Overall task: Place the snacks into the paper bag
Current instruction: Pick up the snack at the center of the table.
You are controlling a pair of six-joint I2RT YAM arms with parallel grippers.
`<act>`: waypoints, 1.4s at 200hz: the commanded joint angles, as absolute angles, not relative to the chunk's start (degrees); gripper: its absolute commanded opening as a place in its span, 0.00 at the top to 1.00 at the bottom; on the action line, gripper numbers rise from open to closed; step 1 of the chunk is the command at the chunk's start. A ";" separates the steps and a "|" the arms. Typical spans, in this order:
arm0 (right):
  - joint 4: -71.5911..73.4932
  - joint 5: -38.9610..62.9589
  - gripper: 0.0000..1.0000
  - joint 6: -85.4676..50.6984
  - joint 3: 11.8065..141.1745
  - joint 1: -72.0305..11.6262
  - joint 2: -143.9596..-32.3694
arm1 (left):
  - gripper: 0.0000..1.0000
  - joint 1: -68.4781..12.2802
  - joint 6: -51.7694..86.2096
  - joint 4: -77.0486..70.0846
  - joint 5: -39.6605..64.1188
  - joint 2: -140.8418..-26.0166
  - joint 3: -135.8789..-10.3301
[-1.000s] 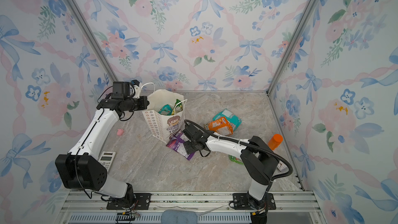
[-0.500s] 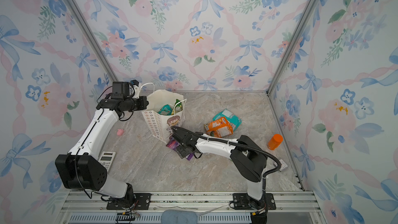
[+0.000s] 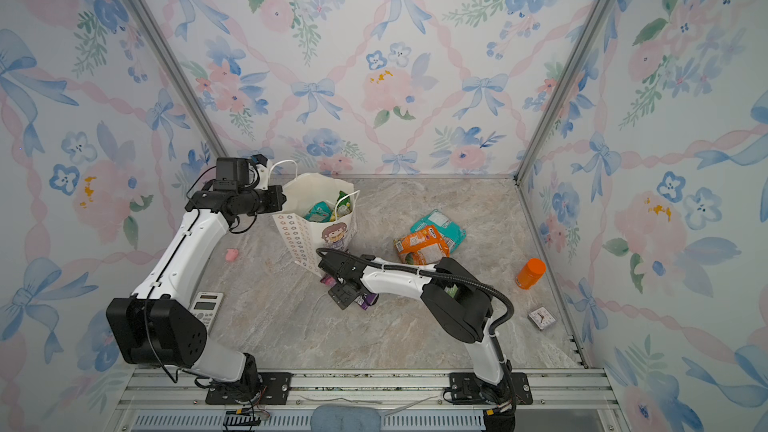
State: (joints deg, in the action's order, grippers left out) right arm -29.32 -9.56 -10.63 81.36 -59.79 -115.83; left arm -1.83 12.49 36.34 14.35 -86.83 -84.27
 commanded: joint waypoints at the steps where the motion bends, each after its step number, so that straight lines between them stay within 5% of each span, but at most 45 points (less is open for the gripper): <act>1: -32.40 -11.43 0.20 -10.32 83.04 -60.16 -117.66 | 1.00 -1.40 11.69 34.63 13.88 -86.32 -84.10; 18: -32.51 -11.49 0.25 -10.79 83.14 -59.86 -118.03 | 1.00 -1.40 11.69 34.65 13.83 -86.31 -84.10; 93: -30.54 -5.81 0.84 -13.16 80.91 -57.32 -115.23 | 1.00 -1.32 11.78 34.63 14.00 -86.45 -84.08; 129: -28.03 0.74 1.00 -14.24 78.87 -55.95 -109.93 | 1.00 -1.32 11.78 34.61 14.01 -86.47 -84.11; 280: -9.00 34.37 1.00 -29.80 74.71 -48.43 -87.64 | 1.00 -1.33 11.91 34.63 14.15 -86.26 -84.11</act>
State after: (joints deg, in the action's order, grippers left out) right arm -16.12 27.44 -25.61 73.56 -49.50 -90.70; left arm -1.83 12.49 36.34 14.35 -86.83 -84.25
